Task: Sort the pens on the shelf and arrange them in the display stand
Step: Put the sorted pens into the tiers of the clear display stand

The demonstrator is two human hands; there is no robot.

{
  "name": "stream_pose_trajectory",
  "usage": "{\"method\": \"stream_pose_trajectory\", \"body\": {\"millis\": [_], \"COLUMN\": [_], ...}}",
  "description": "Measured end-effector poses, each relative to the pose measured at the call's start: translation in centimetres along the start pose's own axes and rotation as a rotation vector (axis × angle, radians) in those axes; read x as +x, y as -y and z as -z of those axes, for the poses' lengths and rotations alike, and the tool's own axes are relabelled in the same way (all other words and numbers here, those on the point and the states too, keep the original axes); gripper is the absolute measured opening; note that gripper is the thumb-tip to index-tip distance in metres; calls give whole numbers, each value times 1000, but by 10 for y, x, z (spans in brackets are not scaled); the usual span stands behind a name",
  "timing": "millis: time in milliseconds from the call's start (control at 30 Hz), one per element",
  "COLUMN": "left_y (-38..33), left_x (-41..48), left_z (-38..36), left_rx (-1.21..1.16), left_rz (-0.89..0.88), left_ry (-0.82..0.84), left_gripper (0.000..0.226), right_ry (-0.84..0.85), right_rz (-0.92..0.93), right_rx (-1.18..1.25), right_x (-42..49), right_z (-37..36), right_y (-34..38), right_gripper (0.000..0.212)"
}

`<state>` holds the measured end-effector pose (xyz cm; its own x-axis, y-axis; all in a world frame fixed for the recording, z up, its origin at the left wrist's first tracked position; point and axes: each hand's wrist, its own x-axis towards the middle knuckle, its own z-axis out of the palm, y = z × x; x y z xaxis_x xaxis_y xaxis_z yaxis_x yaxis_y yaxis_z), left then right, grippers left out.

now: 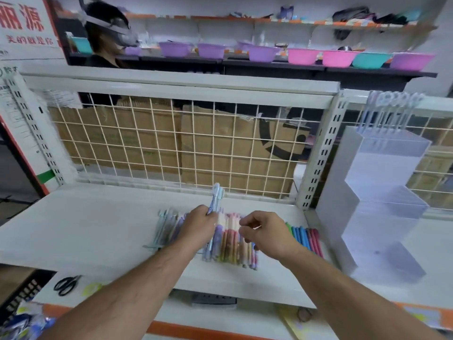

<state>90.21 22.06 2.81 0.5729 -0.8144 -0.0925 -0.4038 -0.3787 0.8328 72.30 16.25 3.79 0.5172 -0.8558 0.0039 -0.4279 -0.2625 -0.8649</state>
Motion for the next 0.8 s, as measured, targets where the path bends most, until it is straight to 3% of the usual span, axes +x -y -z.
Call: {"method": "stream_pose_trajectory", "body": {"millis": [267,433,800], "left_y": [-73,-110,-183], "left_x": [-53,-67,-47], "left_z": [-81,-117,-157], "left_rx": [-328,-360,-494], "left_rz": [-125,-202,-398], "left_ry": [137,220,435], "left_gripper": [14,15,20], "right_ry": [-112,-211,-390], "right_rz": [49,44,2], "right_rx": [88,114,195], "right_x": [-32,-32,-9], "right_z": [82,128,201], "right_y": [-14,-15,-10], "right_gripper": [10,18,16]}}
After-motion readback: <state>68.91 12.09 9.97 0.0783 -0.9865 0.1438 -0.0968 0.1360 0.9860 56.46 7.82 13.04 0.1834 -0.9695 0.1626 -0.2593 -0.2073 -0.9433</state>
